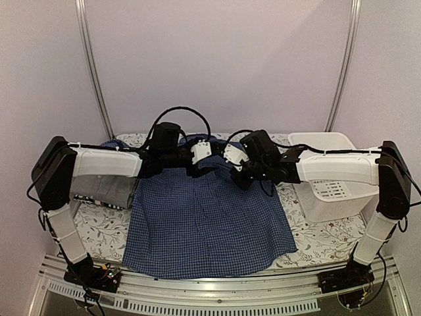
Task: Fold and stack the long sleeve shirts
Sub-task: Pass from the right arm to the left
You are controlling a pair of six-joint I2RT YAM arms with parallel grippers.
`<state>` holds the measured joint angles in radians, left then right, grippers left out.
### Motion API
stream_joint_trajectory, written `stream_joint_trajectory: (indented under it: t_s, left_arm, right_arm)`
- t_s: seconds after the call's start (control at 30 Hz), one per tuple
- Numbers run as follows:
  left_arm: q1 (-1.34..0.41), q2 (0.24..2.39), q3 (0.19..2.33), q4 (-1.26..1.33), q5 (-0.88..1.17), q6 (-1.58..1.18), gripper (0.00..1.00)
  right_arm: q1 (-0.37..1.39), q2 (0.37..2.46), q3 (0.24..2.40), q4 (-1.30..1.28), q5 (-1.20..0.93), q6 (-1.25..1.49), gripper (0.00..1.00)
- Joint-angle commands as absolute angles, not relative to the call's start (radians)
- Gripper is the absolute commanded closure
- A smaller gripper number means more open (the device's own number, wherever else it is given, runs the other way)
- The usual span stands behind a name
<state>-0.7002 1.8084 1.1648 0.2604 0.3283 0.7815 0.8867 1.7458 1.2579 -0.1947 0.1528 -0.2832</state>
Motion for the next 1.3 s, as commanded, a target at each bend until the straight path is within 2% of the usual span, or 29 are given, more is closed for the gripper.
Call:
stream_joint_trajectory:
  t_s: [0.0, 0.53, 0.73, 1.0, 1.27]
  left_arm:
    - [-0.738, 1.864, 1.19, 0.211, 0.369, 0.81, 0.28]
    - [-0.701, 1.877, 1.17, 0.273, 0.528, 0.646, 0.31]
    - [-0.698, 1.893, 1.187, 0.284, 0.492, 0.642, 0.33]
    - [-0.682, 1.906, 1.203, 0.342, 0.433, 0.622, 0.29]
    - [-0.677, 1.928, 1.238, 0.337, 0.44, 0.627, 0.3]
  right_arm:
    - [0.904, 1.687, 1.23, -0.096, 0.165, -0.293, 1.0]
    - [0.904, 1.597, 1.096, 0.055, 0.188, -0.236, 1.0]
    - [0.904, 1.611, 1.104, 0.046, 0.181, -0.233, 1.0]
    - [0.907, 1.627, 1.105, 0.024, 0.183, -0.235, 1.0]
    - [0.908, 1.642, 1.109, 0.011, 0.187, -0.234, 1.0]
